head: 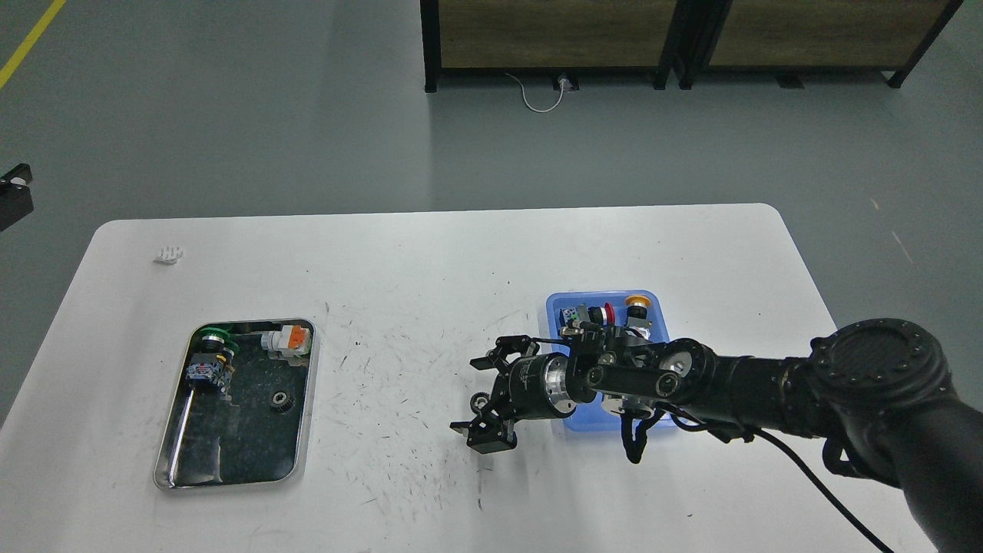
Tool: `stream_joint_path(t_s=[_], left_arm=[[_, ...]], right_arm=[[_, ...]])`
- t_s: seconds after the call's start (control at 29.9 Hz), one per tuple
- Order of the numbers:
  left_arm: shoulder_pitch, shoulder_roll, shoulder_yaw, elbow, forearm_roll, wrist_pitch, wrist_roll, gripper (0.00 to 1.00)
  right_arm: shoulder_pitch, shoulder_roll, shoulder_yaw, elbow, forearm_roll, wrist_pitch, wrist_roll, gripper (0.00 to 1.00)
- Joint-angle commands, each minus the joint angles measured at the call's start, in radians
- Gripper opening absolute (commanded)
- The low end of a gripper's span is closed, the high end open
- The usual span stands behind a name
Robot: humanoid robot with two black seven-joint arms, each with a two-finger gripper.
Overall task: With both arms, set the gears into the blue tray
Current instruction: 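Close the right gripper around the black gear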
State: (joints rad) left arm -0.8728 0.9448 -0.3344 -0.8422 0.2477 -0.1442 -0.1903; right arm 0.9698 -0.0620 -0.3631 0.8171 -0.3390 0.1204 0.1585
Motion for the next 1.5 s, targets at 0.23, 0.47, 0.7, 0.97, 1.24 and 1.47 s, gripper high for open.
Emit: stream_joint_path(t_s=[0.23,0.47,0.7,0.97,1.24,1.47], left_arm=[[0.0,0.002,0.0,0.0,0.001,0.0,0.0,0.98],[0.0,0.009,0.002,0.0,0.001,0.0,0.0,0.98],[0.001,0.022,0.003,0.0,-0.001,0.0,-0.001,0.98],[0.0,0.028,0.003,0.0,-0.001,-0.002,-0.001,0.98],[0.001,0.038,0.003,0.0,-0.001,-0.002,-0.001,0.98],[0.001,0.041,0.003,0.0,0.001,-0.002,-0.001,0.98]], right_arm=[[-0.005,-0.001,-0.005,-0.007,-0.008,-0.001,-0.002,0.99],[-0.009,0.008,-0.01,-0.021,-0.012,0.002,0.003,0.91],[-0.008,0.011,-0.011,-0.029,-0.014,0.01,-0.002,0.78],[-0.005,0.005,-0.011,-0.029,-0.015,0.019,-0.013,0.7],[-0.006,-0.001,-0.019,-0.029,-0.032,0.021,-0.014,0.62],[-0.006,-0.002,-0.019,-0.029,-0.032,0.022,-0.025,0.55]])
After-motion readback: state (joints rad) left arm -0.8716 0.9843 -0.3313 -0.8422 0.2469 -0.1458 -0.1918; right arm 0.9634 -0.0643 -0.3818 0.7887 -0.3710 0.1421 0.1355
